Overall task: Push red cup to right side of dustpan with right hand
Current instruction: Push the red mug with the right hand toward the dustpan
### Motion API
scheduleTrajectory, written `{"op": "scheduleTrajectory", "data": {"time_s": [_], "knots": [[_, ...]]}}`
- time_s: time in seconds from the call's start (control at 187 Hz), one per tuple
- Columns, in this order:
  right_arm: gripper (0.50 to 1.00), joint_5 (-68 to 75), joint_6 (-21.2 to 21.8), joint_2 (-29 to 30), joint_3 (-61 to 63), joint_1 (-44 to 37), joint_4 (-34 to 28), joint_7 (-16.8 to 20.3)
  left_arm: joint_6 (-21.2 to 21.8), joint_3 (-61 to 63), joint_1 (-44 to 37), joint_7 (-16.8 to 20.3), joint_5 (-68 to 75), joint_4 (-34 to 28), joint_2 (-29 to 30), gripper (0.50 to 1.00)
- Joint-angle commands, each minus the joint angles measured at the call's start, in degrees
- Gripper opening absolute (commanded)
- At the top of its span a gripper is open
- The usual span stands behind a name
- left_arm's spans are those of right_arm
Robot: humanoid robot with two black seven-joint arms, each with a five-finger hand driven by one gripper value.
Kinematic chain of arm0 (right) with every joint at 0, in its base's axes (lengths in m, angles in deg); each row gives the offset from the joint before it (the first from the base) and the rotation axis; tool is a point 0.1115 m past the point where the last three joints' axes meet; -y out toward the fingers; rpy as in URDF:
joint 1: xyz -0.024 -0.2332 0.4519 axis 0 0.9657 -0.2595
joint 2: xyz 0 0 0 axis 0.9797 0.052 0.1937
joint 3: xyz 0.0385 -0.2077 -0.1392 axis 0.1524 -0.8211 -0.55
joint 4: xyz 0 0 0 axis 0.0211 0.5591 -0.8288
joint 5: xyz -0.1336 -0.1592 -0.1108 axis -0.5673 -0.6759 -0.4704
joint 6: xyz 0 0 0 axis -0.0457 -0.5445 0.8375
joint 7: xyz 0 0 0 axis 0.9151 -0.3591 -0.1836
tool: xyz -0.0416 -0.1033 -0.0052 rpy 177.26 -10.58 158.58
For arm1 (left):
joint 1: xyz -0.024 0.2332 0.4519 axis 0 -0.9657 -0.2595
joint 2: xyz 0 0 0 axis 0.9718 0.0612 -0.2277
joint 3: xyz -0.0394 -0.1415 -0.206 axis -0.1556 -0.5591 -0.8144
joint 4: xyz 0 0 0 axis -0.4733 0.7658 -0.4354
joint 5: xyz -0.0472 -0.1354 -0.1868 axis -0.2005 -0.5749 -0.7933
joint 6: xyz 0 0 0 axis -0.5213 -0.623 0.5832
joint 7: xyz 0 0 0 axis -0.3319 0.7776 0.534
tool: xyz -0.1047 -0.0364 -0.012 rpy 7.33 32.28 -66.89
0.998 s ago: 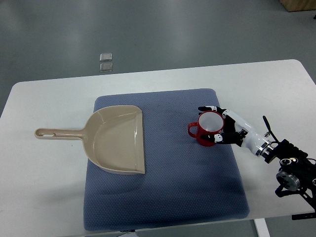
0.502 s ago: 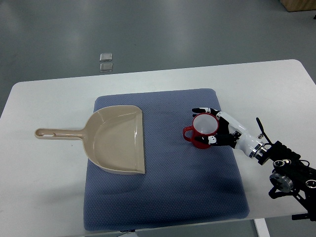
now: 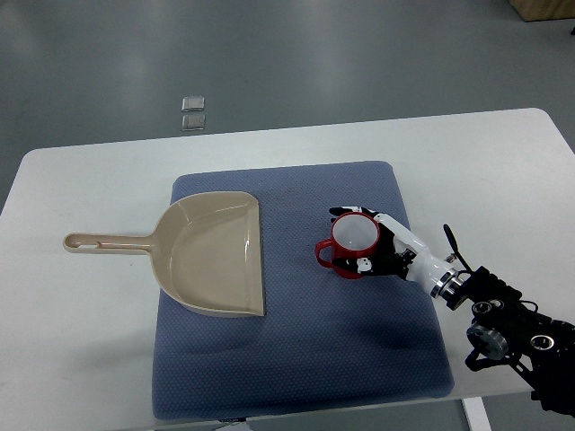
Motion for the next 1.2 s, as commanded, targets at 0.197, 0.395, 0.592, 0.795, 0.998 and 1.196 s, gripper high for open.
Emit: {"op": "scheduleTrajectory", "data": {"time_s": [0.197, 0.395, 0.592, 0.795, 0.998, 1.196], "knots": [[0.907, 0.26, -0.01, 1.98, 0.01, -0.21, 0.09, 0.0, 0.0, 0.0, 0.0, 0.0, 0.0, 0.0, 0.0, 1.0], [0.905, -0.09, -0.8, 3.74, -0.95, -0.03, 0.17, 0.0, 0.0, 0.0, 0.0, 0.0, 0.0, 0.0, 0.0, 1.0], [0.907, -0.09, -1.42, 4.18, -1.3, -0.03, 0.35, 0.0, 0.0, 0.0, 0.0, 0.0, 0.0, 0.0, 0.0, 1.0], [0.905, 0.09, -1.33, 4.27, -1.3, -0.03, 0.26, 0.0, 0.0, 0.0, 0.0, 0.0, 0.0, 0.0, 0.0, 1.0], [0.903, 0.0, -1.42, 5.14, -1.3, -0.03, 0.26, 0.0, 0.0, 0.0, 0.0, 0.0, 0.0, 0.0, 0.0, 1.0], [0.903, 0.0, -1.42, 6.29, -1.3, -0.12, 0.17, 0.0, 0.0, 0.0, 0.0, 0.0, 0.0, 0.0, 0.0, 1.0]]}}
